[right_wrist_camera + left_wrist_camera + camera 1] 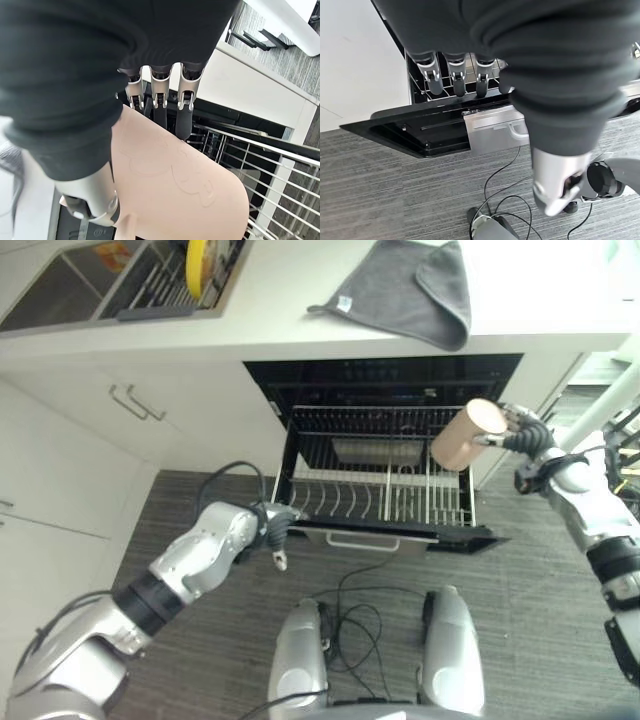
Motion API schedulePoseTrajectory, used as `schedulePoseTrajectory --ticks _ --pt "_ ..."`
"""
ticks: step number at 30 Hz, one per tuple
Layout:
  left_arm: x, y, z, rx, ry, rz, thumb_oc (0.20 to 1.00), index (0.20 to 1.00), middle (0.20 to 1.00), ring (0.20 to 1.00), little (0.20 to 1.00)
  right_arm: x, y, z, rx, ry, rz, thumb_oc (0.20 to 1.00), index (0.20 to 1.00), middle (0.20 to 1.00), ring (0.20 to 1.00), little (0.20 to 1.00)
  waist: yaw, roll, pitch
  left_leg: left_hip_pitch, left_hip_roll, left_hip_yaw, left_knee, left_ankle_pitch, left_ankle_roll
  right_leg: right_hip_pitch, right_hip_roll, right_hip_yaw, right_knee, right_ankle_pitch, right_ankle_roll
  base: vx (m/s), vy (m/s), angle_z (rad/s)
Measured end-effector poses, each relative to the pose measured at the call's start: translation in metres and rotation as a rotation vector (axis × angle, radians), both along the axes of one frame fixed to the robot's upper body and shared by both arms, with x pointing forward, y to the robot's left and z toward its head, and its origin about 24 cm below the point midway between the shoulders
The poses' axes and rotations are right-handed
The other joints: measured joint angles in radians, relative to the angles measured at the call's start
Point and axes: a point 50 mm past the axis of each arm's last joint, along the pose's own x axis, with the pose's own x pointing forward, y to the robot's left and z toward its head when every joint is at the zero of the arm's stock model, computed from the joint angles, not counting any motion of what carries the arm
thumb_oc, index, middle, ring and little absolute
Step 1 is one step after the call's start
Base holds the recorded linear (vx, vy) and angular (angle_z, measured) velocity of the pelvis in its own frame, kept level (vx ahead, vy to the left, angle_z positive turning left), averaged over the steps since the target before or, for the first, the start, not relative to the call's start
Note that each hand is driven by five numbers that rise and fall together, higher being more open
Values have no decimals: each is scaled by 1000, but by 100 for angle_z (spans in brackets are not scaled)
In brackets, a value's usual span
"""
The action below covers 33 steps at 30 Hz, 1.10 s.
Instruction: Place the dishes in the dishwasher.
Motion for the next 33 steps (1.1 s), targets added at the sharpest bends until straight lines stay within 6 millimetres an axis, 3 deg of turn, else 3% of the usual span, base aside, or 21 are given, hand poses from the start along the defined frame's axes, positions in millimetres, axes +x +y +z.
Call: schedulePoseTrajectory --ticks 7,16,25,33 --pt "0 -1 3 -34 -12 -7 1000 1000 1000 1000 1000 5 -10 -3 -11 39 -31 200 200 200 200 200 10 8 0 -18 -6 -4 0 2 -1 -22 -4 1 7 -1 0 -5 -1 1" --pt "-1 -1 9 -84 -70 -42 1000 1000 1000 1000 1000 9 -22 -4 -46 111 -49 200 200 200 200 200 28 58 16 -62 -14 -16 -2 13 3 -66 -7 0 20 -4 -4 -15 4 2" --pt "0 -3 9 -132 -105 -56 1000 1000 1000 1000 1000 11 -33 -4 -106 182 -76 200 200 200 200 200 45 59 17 -79 -24 -18 0 19 5 -88 -17 2 33 -6 -6 -9 -1 1" --pt "-1 0 9 -153 -125 -70 1000 1000 1000 1000 1000 12 -40 -7 -287 277 -87 200 200 200 200 200 52 60 16 -91 -25 -18 5 20 6 -102 -19 3 41 -6 -7 0 0 0"
